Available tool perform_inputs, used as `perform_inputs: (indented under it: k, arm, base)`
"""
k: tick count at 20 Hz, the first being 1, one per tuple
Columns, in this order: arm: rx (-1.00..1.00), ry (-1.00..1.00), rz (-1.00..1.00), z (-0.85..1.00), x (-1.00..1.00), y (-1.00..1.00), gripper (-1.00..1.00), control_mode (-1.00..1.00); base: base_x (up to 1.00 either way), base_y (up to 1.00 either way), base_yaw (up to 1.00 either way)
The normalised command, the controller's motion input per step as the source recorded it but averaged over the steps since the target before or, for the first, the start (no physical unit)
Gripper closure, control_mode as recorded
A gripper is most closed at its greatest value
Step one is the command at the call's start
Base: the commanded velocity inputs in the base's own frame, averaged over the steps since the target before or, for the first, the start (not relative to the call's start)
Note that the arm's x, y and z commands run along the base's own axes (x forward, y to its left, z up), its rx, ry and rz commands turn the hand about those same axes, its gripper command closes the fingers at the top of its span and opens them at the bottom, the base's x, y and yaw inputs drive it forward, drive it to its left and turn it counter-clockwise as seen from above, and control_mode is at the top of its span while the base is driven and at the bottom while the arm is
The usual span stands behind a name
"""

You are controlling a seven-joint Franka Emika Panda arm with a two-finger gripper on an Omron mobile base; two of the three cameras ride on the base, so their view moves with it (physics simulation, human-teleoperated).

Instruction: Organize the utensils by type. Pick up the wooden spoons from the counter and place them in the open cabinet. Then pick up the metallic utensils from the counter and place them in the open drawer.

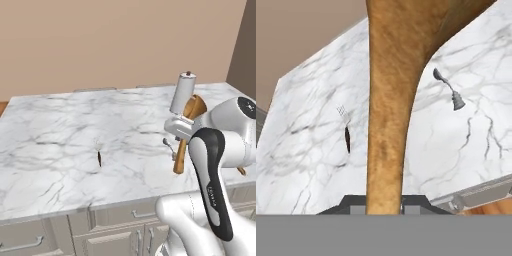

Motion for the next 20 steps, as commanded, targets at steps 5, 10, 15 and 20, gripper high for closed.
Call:
perform_inputs:
  k: [5, 10, 15, 20]
  arm:
    - [0.0, 0.0, 0.0, 0.0, 0.0, 0.0, 1.0, 1.0]
    - [0.0, 0.0, 0.0, 0.0, 0.0, 0.0, 1.0, 1.0]
    - [0.0, 0.0, 0.0, 0.0, 0.0, 0.0, 1.0, 1.0]
    - [0.0, 0.0, 0.0, 0.0, 0.0, 0.0, 1.0, 1.0]
  base:
    - [-0.44, 0.0, 0.15]
    - [-0.08, 0.0, 0.3]
    - [0.0, 0.0, 0.55]
    - [0.0, 0.11, 0.62]
